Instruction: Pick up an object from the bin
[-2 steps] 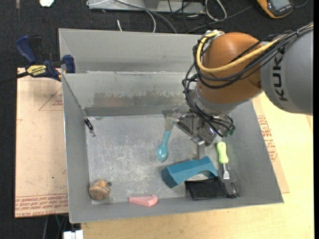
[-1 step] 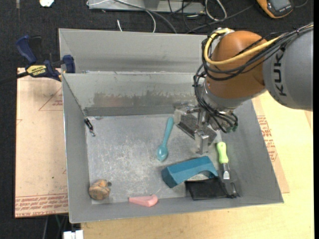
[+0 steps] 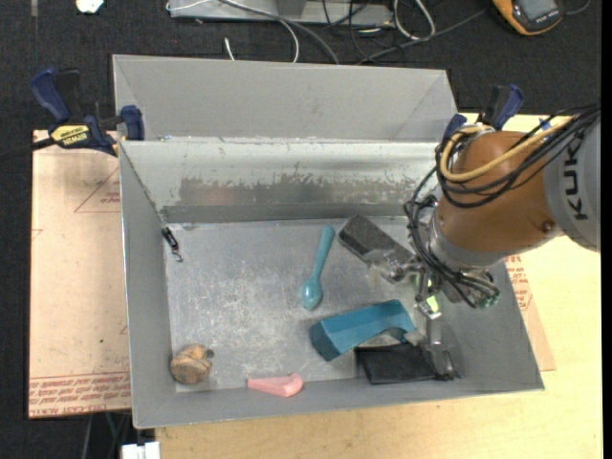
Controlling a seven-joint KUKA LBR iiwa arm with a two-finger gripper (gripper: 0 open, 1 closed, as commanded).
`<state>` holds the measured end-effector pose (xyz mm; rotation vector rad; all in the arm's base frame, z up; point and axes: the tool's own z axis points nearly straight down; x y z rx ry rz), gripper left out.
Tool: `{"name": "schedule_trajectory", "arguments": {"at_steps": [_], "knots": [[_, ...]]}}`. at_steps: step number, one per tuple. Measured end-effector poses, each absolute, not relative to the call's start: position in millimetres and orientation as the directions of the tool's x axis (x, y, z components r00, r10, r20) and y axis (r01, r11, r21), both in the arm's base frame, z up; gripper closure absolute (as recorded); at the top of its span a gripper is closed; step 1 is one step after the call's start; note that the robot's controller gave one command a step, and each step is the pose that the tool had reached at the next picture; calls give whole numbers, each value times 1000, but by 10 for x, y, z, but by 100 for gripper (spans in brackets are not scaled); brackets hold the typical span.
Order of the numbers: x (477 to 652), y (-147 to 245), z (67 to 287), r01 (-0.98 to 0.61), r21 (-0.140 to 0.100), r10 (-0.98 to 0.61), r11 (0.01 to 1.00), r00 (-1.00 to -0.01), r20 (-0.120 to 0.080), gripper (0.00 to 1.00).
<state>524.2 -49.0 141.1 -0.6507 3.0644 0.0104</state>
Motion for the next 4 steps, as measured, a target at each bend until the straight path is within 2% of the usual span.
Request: {"name": "schedule_trajectory", "arguments": {"at_steps": [1,2,3,4], "knots": [[5310,-158,1259,-353,3,-353,936,-935,-16,0],[5336,200,1205,-344,8,-344,939,-939,-14,0],[5305,194,1038,-157,9,-157,988,-988,-13,0],[5260,168,964,-175,10,-175,985,-984,-14,0]]}}
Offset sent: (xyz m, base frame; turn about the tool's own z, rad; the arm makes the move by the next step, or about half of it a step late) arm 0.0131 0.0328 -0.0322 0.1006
